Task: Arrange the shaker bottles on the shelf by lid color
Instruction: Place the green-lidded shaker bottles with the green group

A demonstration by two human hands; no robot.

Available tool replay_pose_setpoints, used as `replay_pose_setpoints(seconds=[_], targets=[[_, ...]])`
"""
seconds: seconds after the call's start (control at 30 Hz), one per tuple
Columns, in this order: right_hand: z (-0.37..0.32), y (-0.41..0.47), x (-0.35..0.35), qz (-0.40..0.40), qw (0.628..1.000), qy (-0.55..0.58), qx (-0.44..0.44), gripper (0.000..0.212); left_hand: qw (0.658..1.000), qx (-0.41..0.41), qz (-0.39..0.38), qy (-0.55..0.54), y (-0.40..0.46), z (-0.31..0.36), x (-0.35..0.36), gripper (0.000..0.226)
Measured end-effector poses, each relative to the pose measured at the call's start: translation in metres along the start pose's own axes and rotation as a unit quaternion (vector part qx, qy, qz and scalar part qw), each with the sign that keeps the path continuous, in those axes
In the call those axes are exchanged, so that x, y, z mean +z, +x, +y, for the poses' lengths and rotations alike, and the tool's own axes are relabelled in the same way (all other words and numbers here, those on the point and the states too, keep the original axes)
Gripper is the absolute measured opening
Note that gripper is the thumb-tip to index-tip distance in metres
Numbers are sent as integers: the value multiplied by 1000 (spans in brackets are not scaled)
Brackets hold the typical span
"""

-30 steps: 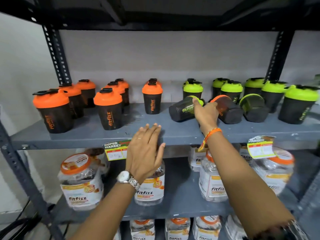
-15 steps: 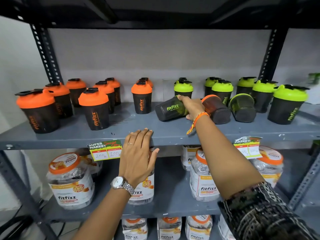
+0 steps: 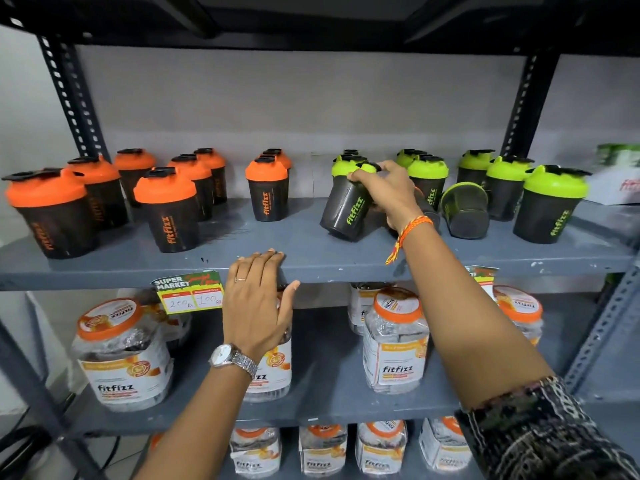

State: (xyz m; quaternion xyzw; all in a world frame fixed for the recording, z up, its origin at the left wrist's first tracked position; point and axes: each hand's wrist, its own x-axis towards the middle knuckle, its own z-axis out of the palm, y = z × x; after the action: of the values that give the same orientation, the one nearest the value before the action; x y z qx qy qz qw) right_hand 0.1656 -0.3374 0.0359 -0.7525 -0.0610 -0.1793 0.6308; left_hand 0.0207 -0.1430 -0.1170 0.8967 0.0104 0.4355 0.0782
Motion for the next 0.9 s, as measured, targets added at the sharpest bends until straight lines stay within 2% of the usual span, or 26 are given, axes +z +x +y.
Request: replay_pose_setpoints(seconds=[0.13,0.3,0.5,0.67,0.83,0.9], targets=[[7,0,-8,14,996,-45,-72,46,1000,-9,11,-16,0,1,1,45],[15,-2,-17,-26,981,-90,-168,54,1000,-17,11,-23,0,0,2,45],[24,-11,-21,-19,966,-132,-221,64,1000,-11,9,-27,-1,-1,1,46],[28,-14,-18,-17,960,-143,-240,68,1000,-11,3,-28,-1,-2,0,45],[22,-18,-27,-40,964,-139,-223,79,1000,-8,-10,-28,-1,-2,-3,48],[20,-15,-38,-1,974,-104,-200,77,999,-8,-17,-27,-1,-3,-4,49]])
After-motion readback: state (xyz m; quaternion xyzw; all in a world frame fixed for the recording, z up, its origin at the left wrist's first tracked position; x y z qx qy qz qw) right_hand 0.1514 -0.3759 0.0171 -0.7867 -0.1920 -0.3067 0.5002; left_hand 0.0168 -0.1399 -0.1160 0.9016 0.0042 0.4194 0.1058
